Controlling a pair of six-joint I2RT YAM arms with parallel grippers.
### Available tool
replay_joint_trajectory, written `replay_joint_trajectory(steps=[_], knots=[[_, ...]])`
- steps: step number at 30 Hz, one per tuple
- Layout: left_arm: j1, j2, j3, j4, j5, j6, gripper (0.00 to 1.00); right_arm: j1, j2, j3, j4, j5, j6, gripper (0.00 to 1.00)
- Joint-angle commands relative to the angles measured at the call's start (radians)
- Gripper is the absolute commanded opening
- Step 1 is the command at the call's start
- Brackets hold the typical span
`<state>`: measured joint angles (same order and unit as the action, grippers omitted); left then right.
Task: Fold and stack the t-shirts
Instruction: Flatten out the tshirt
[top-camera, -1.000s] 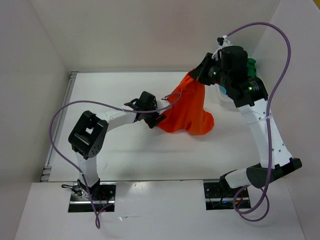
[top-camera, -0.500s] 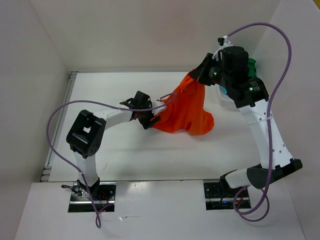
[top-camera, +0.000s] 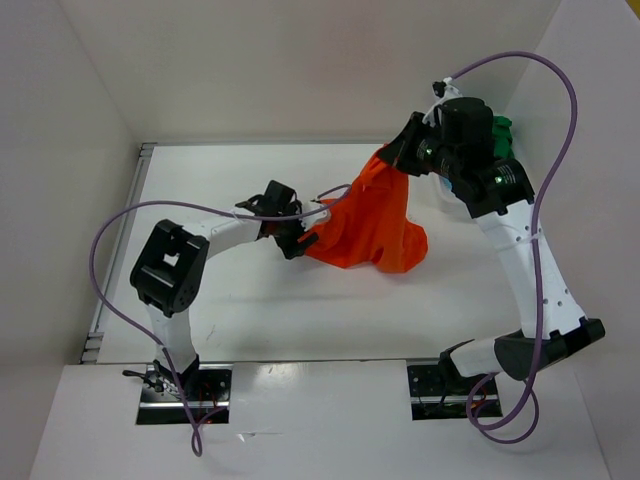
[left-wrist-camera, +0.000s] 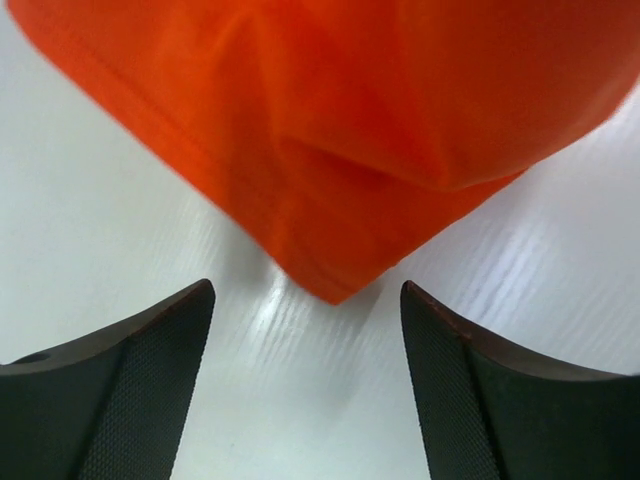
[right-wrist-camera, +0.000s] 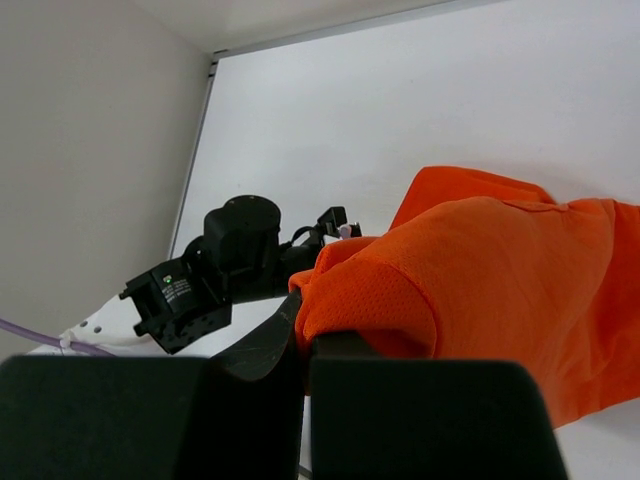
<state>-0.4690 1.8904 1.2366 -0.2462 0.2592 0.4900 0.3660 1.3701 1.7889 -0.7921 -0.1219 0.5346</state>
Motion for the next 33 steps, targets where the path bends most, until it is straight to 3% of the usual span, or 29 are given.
replay_joint_trajectory(steps=[1, 5, 7, 11, 14, 15, 21, 26, 29, 31, 33], knots=[[-0.025, 0.012, 0.023, -0.002, 0.036, -0.005, 0.81, -0.007, -0.034, -0.008, 0.053, -0.016, 0.011, 0.00], [-0.025, 0.032, 0.032, 0.031, -0.004, -0.014, 0.65, -0.007, -0.034, -0.008, 0.053, -0.016, 0.011, 0.00], [-0.025, 0.044, 0.056, 0.031, -0.026, -0.005, 0.65, -0.007, -0.034, -0.008, 0.053, -0.016, 0.011, 0.00], [-0.025, 0.084, 0.086, -0.002, -0.048, 0.004, 0.56, -0.007, -0.034, -0.008, 0.053, -0.016, 0.011, 0.00], [-0.025, 0.104, 0.112, -0.013, -0.048, 0.004, 0.43, -0.007, -0.043, -0.008, 0.053, -0.016, 0.011, 0.00], [-0.025, 0.104, 0.121, -0.022, -0.048, 0.004, 0.33, -0.007, -0.043, -0.008, 0.053, -0.016, 0.011, 0.00], [-0.014, 0.089, 0.121, -0.051, 0.000, 0.013, 0.01, -0.007, -0.052, -0.008, 0.053, -0.016, 0.011, 0.00], [0.019, 0.029, 0.107, -0.051, 0.022, 0.024, 0.00, -0.007, -0.052, -0.019, 0.053, -0.016, 0.011, 0.00], [0.099, -0.005, 0.148, -0.051, 0.049, -0.057, 0.00, -0.039, -0.052, -0.054, 0.088, -0.050, 0.002, 0.00], [0.162, -0.005, 0.321, -0.123, 0.104, -0.102, 0.00, -0.137, -0.019, -0.080, 0.168, -0.154, -0.027, 0.00], [0.265, 0.013, 0.493, -0.208, 0.138, -0.169, 0.00, -0.241, 0.117, 0.004, 0.188, -0.218, -0.071, 0.00]])
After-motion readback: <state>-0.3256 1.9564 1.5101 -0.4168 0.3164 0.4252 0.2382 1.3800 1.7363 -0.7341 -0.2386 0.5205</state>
